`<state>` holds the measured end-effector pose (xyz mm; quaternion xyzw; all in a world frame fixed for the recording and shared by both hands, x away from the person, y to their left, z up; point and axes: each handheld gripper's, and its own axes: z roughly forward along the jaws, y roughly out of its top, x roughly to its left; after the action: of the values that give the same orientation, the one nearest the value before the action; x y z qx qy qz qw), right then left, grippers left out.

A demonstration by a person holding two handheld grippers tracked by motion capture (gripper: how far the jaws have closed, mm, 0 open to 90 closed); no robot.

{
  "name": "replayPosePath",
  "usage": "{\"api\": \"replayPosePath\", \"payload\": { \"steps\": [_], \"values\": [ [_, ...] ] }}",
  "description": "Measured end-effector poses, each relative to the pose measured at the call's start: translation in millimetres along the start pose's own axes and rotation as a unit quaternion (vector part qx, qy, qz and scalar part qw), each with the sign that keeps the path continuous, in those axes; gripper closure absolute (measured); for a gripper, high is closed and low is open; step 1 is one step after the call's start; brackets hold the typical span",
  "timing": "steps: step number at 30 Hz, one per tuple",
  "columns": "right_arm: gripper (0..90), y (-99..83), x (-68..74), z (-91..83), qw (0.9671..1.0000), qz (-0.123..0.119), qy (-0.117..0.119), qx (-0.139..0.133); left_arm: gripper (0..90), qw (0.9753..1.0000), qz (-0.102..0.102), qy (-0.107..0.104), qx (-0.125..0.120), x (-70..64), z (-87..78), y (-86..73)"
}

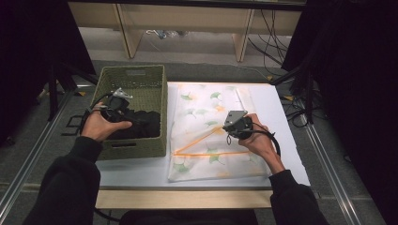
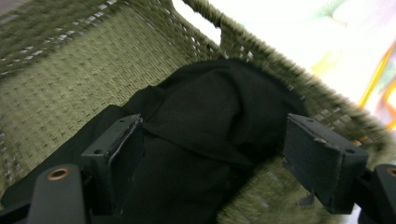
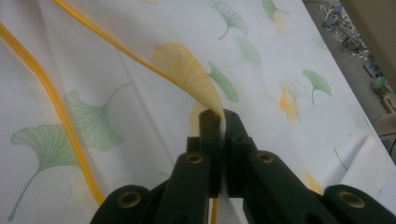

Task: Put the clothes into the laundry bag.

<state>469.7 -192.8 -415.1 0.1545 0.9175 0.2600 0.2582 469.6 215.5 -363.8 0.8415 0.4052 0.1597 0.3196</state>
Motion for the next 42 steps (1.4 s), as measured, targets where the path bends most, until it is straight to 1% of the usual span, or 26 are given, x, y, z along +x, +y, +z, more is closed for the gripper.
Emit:
{"api": "replayPosePath", "payload": {
  "steps": [1, 2, 3, 6, 7, 9, 10, 14, 15, 16, 18, 22, 25, 26, 28, 29, 30, 31, 32, 33, 34, 36, 38, 40, 41, 42],
  "values": [
    [89.6, 0.0, 0.2, 0.0, 1.0000, 0.001, 0.000, 0.000, 20.5, 0.9997, 0.006, -0.014, 0.020, 8.1, 1.4, 0.7],
    [89.6, -0.1, 0.2, 0.1, 1.0000, 0.002, 0.002, 0.001, 22.5, 1.0000, 0.008, 0.001, 0.005, 14.1, 6.6, -0.2],
    [89.6, -0.3, 0.1, 0.2, 1.0000, 0.002, 0.003, -0.001, 20.8, 0.9999, 0.015, 0.005, -0.001, 18.7, 10.2, -0.9],
    [89.6, -0.8, -0.8, 0.5, 1.0000, 0.000, 0.007, 0.002, 18.6, 0.9996, 0.013, -0.019, 0.014, 28.8, 17.4, -1.6],
    [89.6, -1.1, -1.2, 0.8, 1.0000, -0.002, 0.007, 0.001, 18.4, 0.9991, 0.023, -0.026, 0.026, 32.4, 21.1, -2.6],
    [89.6, -1.3, -1.0, 1.2, 1.0000, -0.003, 0.008, 0.003, 18.1, 0.9986, 0.031, -0.022, 0.037, 35.4, 27.6, -4.2],
    [89.6, -1.3, -0.8, 1.2, 1.0000, -0.002, 0.008, 0.003, 17.0, 0.9984, 0.043, -0.019, 0.033, 37.1, 32.0, -5.9],
    [89.5, -1.6, -0.9, 1.6, 0.9999, -0.003, 0.011, 0.004, 16.3, 0.9964, 0.061, -0.040, 0.044, 42.0, 40.5, -9.2],
    [89.5, -1.9, -1.0, 1.9, 0.9999, -0.003, 0.011, 0.004, 15.9, 0.9954, 0.060, -0.044, 0.060, 42.7, 42.1, -9.6],
    [89.5, -2.3, -0.5, 2.6, 1.0000, -0.003, 0.008, 0.004, 15.1, 0.9951, 0.056, -0.049, 0.064, 41.7, 43.4, -9.9],
    [89.5, -2.2, -0.6, 2.4, 0.9999, -0.005, 0.013, 0.008, 15.1, 0.9921, 0.083, -0.062, 0.072, 42.9, 44.4, -9.9],
    [89.5, -2.3, -1.7, 1.9, 0.9999, -0.008, 0.009, 0.011, 13.3, 0.9913, 0.089, -0.066, 0.071, 44.8, 52.0, -15.8],
    [89.5, -2.4, -0.6, 1.7, 0.9999, -0.004, 0.008, 0.011, 10.4, 0.9901, 0.094, -0.068, 0.079, 44.6, 57.1, -18.6],
    [89.5, -2.1, -2.3, 1.5, 0.9998, -0.016, 0.009, 0.008, 8.1, 0.9883, 0.106, -0.065, 0.089, 43.9, 58.6, -19.0],
    [89.5, -2.2, -1.6, 1.5, 0.9999, -0.014, 0.006, 0.007, 5.2, 0.9875, 0.114, -0.057, 0.093, 41.2, 63.8, -20.2],
    [89.5, -2.2, -1.6, 1.1, 0.9999, -0.008, 0.009, 0.012, 4.6, 0.9858, 0.130, -0.041, 0.098, 41.3, 69.9, -20.6],
    [89.5, -2.1, -1.7, 1.1, 0.9998, -0.009, 0.010, 0.011, 3.4, 0.9859, 0.131, -0.030, 0.100, 40.4, 74.3, -21.8],
    [89.6, -2.3, -0.4, 1.0, 0.9999, -0.004, 0.009, 0.012, 2.0, 0.9844, 0.137, -0.017, 0.109, 39.9, 78.4, -22.7],
    [89.5, -2.3, 0.0, 0.9, 0.9999, -0.002, 0.009, 0.013, 0.3, 0.9792, 0.158, -0.011, 0.127, 42.4, 80.5, -22.0],
    [89.5, -2.1, -1.1, 1.1, 0.9998, -0.014, 0.007, 0.008, 0.0, 0.9792, 0.155, -0.007, 0.131, 43.2, 83.9, -23.1],
    [89.6, -2.2, -1.0, 1.2, 0.9998, -0.015, 0.007, 0.007, 0.0, 0.9790, 0.151, -0.008, 0.137, 44.1, 86.7, -24.2],
    [89.6, -2.4, 0.0, 1.0, 0.9999, -0.008, 0.011, 0.007, 0.0, 0.9777, 0.149, -0.003, 0.148, 45.1, 91.4, -26.6],
    [89.6, -3.2, -0.5, 0.8, 0.9999, -0.003, 0.012, 0.008, 18.8, 0.9754, 0.158, 0.005, 0.154, 47.7, 89.7, -26.1],
    [89.6, -3.5, 0.1, 0.5, 0.9999, 0.002, 0.012, 0.009, 35.0, 0.9773, 0.152, 0.002, 0.147, 49.9, 85.4, -27.3],
    [89.6, -3.5, 0.0, 0.4, 0.9999, 0.002, 0.013, 0.009, 43.9, 0.9792, 0.144, 0.005, 0.143, 51.2, 82.7, -27.6],
    [89.6, -3.5, 0.0, 0.4, 0.9999, 0.002, 0.013, 0.009, 50.1, 0.9792, 0.144, 0.005, 0.143, 51.2, 82.7, -27.6]
  ]
}}
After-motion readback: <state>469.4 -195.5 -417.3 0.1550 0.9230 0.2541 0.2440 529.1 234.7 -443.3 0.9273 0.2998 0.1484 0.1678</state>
